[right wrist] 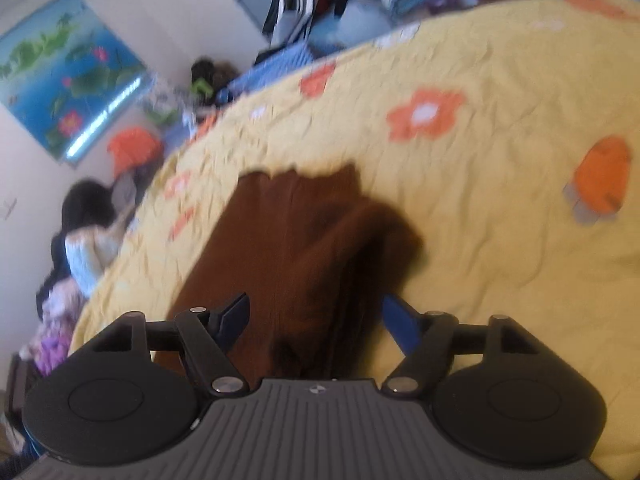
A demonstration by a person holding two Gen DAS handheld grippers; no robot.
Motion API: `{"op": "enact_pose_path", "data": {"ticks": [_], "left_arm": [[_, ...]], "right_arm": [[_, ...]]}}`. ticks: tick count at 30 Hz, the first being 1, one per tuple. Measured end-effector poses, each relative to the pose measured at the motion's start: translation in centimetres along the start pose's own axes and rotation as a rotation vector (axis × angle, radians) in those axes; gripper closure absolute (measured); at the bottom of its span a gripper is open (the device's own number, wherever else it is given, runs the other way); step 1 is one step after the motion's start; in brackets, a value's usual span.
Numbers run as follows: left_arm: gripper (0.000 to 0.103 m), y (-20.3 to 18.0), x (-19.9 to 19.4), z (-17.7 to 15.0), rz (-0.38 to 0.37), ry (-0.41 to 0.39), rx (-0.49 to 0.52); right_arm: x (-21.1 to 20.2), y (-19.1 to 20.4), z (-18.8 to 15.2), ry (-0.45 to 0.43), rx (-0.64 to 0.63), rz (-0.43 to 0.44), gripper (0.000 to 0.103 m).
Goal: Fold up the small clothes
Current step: 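Grasp the sweater edge with both tools and fold it over, then open both tools and release the sweater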
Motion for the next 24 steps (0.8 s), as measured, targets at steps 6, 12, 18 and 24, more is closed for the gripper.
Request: {"op": "enact_pose_path", "data": {"ticks": [6, 12, 18, 24], "left_arm": [[0.086, 1.6, -1.0, 1.0, -0.102, -0.035, -0.133], [0.086, 2.6, -1.4, 0.0, -0.102, -0.026, -0.129], [0.063, 8.7, -2.9, 1.3, -0.147, -0.090, -0.336], [0.048, 7.3, 0.9, 8.8, -0.082, -0.127, -0.354]], "right_arm": [[3.9, -1.9, 3.8, 0.050, 0.087, -0.036, 0.033], [6.3, -4.3, 3.4, 0.047, 0.026, -0.082, 0.095], [3.2, -3.1, 4.0, -0.032, 0.077, -0.104, 0.047], [4.5, 4.3, 8.3, -0.068, -0.078, 0.007, 0.045]]}}
Point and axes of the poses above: each gripper's, at about its wrist camera, not at the fingertips, and x roughly the way its jaws point, y to its left, z to its top, the point moved 5 cm from there along x, roughly the way its jaws point, and after that the axes turned 14 degrees about y, right-handed, at the moved point
